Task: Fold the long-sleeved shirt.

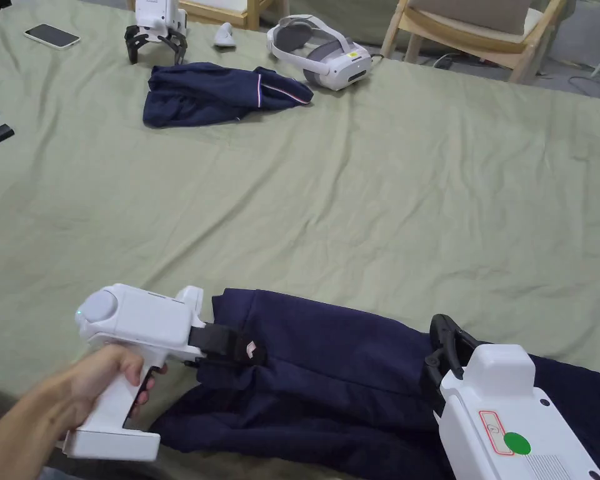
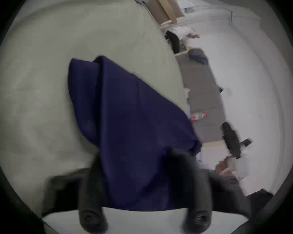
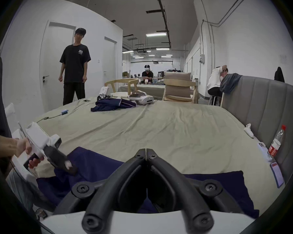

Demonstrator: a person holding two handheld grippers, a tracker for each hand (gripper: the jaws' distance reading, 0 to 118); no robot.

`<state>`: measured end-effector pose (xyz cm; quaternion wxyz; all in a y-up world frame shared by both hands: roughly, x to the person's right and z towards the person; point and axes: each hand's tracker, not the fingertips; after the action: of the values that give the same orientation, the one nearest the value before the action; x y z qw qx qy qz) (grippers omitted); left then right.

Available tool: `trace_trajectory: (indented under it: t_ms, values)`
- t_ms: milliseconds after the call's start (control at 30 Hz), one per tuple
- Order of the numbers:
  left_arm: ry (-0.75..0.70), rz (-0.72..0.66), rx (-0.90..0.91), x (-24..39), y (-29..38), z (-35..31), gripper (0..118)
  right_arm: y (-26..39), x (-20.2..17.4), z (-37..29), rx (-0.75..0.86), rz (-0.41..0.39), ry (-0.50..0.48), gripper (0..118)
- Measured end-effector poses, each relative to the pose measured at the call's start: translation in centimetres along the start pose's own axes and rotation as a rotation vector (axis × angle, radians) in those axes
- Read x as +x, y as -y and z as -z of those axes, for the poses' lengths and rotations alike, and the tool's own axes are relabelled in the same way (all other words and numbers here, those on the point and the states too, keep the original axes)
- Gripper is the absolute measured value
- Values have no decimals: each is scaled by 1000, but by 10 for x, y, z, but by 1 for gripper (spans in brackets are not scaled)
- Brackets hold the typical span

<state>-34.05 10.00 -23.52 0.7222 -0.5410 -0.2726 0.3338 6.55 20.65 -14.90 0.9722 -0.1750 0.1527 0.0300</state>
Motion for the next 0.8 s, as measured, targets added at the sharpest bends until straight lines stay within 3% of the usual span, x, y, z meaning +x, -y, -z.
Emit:
trace_trajectory:
  t_ms: [33,100,200,300,333,533,800]
  values:
    - [-14,-8,11,-3,2,3,22,1,2,0,-6,10,0,0]
    - [116,-102,68,-5,5,-7,19,3,5,-1,-9,16,2,0]
    - [37,-49,154,-18,5,-26,16,3,12,-5,-8,28,13,0]
    - [57,-78,262,-26,-1,-67,15,1,20,-6,-7,40,27,0]
    - [66,-85,275,-4,7,-78,15,1,22,-6,-5,45,30,0]
    - [-96,-59,398,-9,-8,-152,15,-3,28,-7,5,53,42,0]
    - [-164,-32,420,37,9,-186,15,2,40,-6,3,79,59,0]
